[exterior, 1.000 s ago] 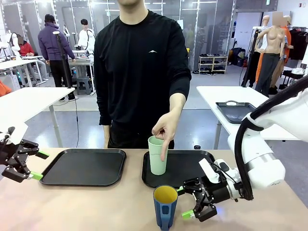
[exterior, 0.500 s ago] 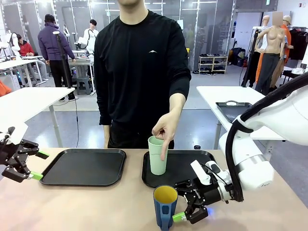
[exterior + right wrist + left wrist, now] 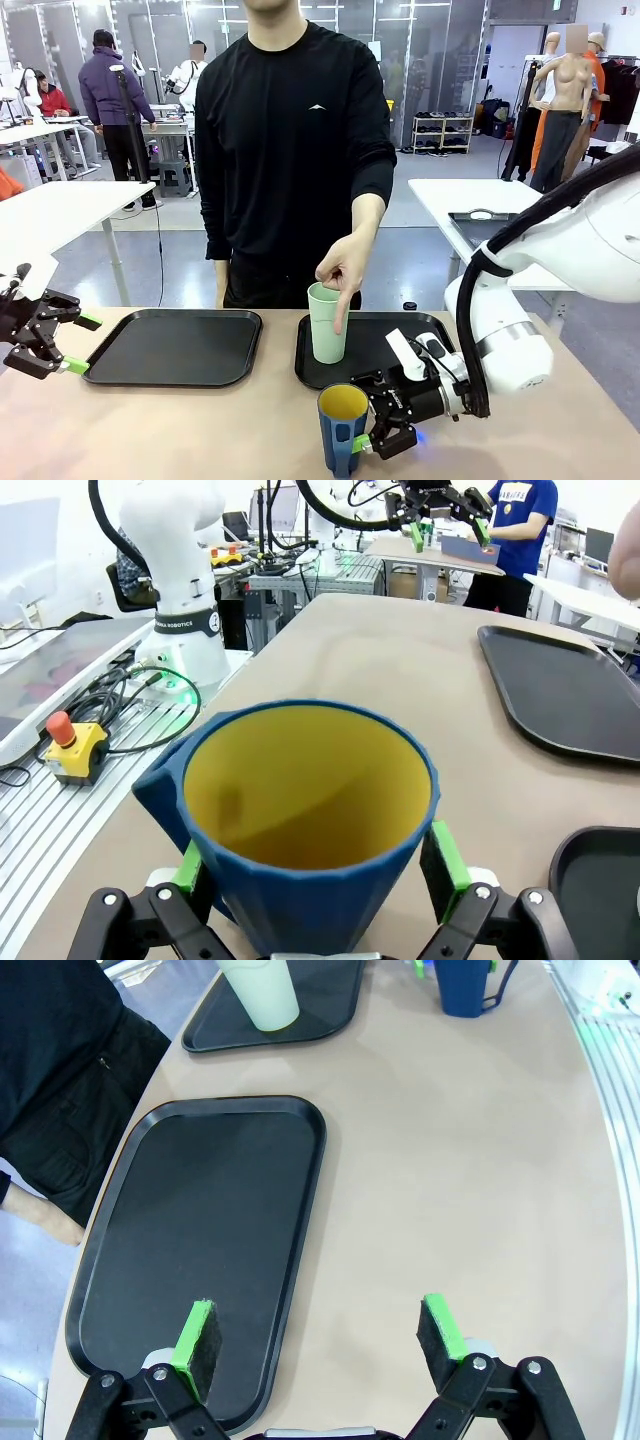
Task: Sort and store the cups by type.
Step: Pick up the Handle plastic cup and place it into the empty Flat Tray.
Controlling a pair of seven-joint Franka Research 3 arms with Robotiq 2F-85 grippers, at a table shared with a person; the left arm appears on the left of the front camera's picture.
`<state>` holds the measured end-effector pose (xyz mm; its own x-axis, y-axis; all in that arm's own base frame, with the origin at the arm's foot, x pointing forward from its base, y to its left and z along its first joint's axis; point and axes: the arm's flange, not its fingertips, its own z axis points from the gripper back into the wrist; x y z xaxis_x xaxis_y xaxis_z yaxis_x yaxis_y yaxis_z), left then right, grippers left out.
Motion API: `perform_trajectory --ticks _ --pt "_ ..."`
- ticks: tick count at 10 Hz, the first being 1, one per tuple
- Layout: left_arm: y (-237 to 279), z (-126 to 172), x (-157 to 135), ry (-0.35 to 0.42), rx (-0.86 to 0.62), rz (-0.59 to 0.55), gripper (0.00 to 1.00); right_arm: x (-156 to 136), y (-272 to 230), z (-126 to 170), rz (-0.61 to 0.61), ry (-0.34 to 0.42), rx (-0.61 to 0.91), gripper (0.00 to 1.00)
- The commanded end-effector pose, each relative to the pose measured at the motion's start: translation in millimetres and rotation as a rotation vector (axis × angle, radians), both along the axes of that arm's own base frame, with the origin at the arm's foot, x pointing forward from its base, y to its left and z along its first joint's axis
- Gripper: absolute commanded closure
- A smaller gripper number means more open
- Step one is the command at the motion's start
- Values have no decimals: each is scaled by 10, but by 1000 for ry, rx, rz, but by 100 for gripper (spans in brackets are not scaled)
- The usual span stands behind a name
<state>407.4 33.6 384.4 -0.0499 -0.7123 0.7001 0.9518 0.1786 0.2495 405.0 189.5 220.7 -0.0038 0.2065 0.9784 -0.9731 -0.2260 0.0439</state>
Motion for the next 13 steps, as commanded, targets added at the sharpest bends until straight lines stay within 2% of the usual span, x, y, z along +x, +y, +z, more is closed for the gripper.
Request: perform_trajectory --ticks 1,5,9,12,13 --pt "21 12 36 -3 -3 -15 0 -80 55 -194 2 -30 43 0" --pt "21 12 36 -3 -3 -15 0 -99 78 -234 18 -30 12 0" --pt "21 12 36 -3 -3 -15 0 -115 81 -253 28 -41 22 26" --pt "21 12 36 -3 -3 -15 0 -145 96 -254 34 -60 -14 50" --pt "21 12 36 -3 -3 -15 0 -173 118 -212 48 -58 -18 52"
